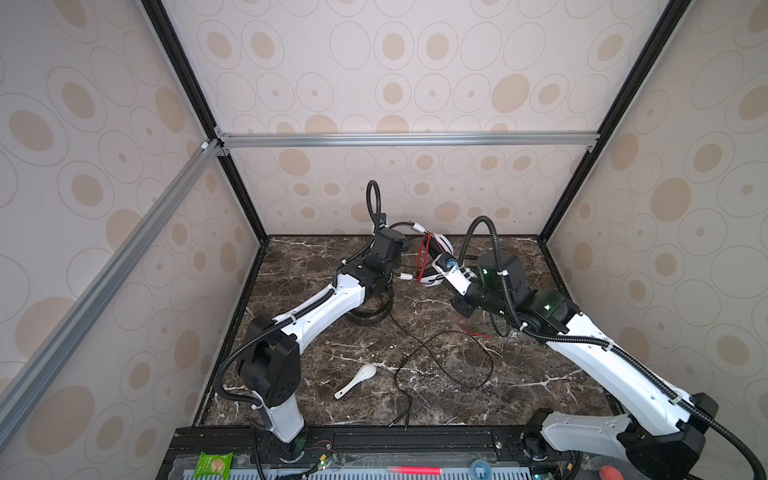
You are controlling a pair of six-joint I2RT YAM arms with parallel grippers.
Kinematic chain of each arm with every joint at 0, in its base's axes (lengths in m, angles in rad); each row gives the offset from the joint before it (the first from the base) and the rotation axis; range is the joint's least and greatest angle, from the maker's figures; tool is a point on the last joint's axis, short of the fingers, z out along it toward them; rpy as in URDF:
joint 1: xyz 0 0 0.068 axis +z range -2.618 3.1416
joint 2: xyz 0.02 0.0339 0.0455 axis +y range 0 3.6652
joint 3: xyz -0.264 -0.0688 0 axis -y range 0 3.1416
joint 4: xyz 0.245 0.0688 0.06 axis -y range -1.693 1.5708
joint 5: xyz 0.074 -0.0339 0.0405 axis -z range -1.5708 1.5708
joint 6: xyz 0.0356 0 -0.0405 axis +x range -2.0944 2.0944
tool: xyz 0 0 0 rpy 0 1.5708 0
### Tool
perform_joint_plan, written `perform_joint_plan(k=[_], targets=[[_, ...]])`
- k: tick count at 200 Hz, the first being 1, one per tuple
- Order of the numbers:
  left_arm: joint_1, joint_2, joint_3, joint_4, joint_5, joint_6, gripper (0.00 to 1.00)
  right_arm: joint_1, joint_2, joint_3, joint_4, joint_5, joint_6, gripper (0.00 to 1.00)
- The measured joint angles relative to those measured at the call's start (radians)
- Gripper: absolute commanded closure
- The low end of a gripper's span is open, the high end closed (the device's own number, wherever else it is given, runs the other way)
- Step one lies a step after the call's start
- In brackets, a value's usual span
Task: Wrap the headphones
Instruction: 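Loop the red cable around the earcups with the right gripper while the left lowers, then regrasp the red cable below the headphones with the right gripper while the left raises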
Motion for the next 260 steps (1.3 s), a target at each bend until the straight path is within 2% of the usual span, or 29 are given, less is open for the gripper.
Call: perform_joint_plan(k=[30,67,122,180,260], targets=[[-0.004,-0.058,-0.045,-0.017,0.086,0.091,1.0,-0.037,0.047,0.055,-0.016,0.016,-0.055,1.0],[-0.006,-0.126,-0.088,-0.044,0.275,0.182,1.0,-0.103,0.082,0.089,-0.02,0.018,-0.093,0.99],[-0.008,-0.185,-0.093,-0.092,0.51,0.213,1.0,-0.24,0.119,0.104,-0.011,-0.052,-0.056,0.98],[-0.008,-0.188,-0.021,-0.126,0.611,0.211,1.0,-0.396,0.12,0.091,0.057,-0.178,0.081,0.97],[-0.01,-0.188,0.113,-0.137,0.709,0.17,1.0,-0.483,0.121,-0.045,0.196,-0.293,0.223,0.92]])
